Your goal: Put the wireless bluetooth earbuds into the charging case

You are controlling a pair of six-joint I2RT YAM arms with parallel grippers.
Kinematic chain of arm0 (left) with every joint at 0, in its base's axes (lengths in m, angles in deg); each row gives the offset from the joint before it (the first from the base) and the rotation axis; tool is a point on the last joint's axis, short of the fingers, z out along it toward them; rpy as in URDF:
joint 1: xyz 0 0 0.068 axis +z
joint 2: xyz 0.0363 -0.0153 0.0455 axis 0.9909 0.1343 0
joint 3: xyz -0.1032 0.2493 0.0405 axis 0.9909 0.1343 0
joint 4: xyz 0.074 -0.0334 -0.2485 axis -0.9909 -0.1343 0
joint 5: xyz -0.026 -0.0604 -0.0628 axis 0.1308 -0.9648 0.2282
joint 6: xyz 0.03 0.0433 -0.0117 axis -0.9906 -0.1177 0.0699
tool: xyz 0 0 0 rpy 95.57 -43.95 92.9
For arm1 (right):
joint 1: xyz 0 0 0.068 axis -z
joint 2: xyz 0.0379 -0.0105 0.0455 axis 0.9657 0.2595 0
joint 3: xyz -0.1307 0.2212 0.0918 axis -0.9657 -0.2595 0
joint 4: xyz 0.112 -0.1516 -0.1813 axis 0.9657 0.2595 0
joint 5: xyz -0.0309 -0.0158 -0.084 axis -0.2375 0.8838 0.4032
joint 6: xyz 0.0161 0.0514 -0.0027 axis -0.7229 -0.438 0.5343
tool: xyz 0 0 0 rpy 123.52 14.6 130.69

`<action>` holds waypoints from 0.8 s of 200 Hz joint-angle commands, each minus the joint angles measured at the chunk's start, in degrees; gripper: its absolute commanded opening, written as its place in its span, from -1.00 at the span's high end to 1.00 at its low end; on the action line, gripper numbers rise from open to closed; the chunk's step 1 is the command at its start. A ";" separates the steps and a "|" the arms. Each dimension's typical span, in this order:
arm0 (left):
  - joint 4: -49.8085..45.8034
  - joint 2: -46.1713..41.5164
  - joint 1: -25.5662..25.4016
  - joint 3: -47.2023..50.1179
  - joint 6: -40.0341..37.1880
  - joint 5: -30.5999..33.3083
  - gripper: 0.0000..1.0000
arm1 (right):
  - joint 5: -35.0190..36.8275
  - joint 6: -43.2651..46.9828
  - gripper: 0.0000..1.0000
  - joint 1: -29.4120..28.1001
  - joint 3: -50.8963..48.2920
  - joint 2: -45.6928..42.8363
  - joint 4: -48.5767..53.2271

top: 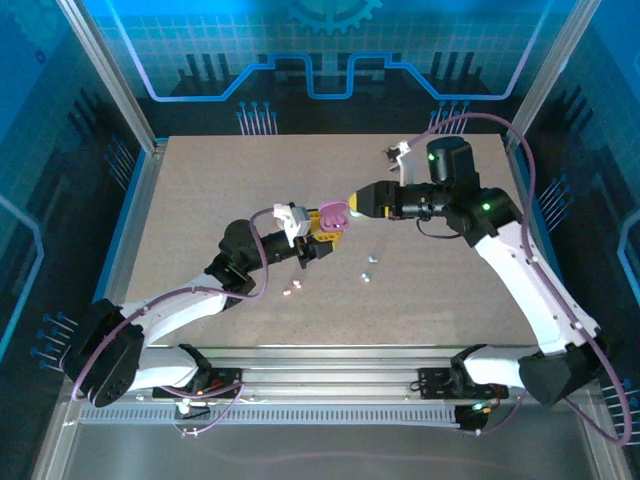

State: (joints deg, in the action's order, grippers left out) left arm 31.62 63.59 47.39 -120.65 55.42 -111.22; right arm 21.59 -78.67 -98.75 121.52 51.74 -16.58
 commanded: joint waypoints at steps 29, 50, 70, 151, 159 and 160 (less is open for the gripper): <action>1.99 -0.86 -1.40 -1.61 -2.95 -0.27 0.35 | 0.92 -9.38 -0.20 2.51 1.25 3.97 -4.45; 1.66 -0.66 -1.75 -2.01 -2.93 -0.42 0.35 | -2.79 -9.99 -0.23 1.88 4.17 8.48 -2.90; 1.70 -0.67 -1.92 -2.20 -2.78 -0.33 0.35 | -3.45 -7.81 -0.25 0.07 6.88 11.48 0.13; 2.14 -1.21 -2.08 -2.00 -3.02 2.84 0.35 | -8.85 -3.66 -0.27 -0.40 3.34 9.98 2.93; 2.24 -1.13 -2.10 -2.05 -2.93 2.76 0.35 | -9.71 -3.66 -0.27 -0.21 2.70 9.44 2.68; 2.23 -1.13 -2.06 -2.07 -2.94 2.76 0.35 | -9.87 -3.61 -0.27 -0.12 2.63 9.37 2.67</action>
State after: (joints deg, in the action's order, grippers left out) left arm 31.62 63.56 45.73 -120.67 53.76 -109.26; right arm 15.88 -83.50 -99.74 125.76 64.05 -14.46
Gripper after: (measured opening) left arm 0.382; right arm 0.635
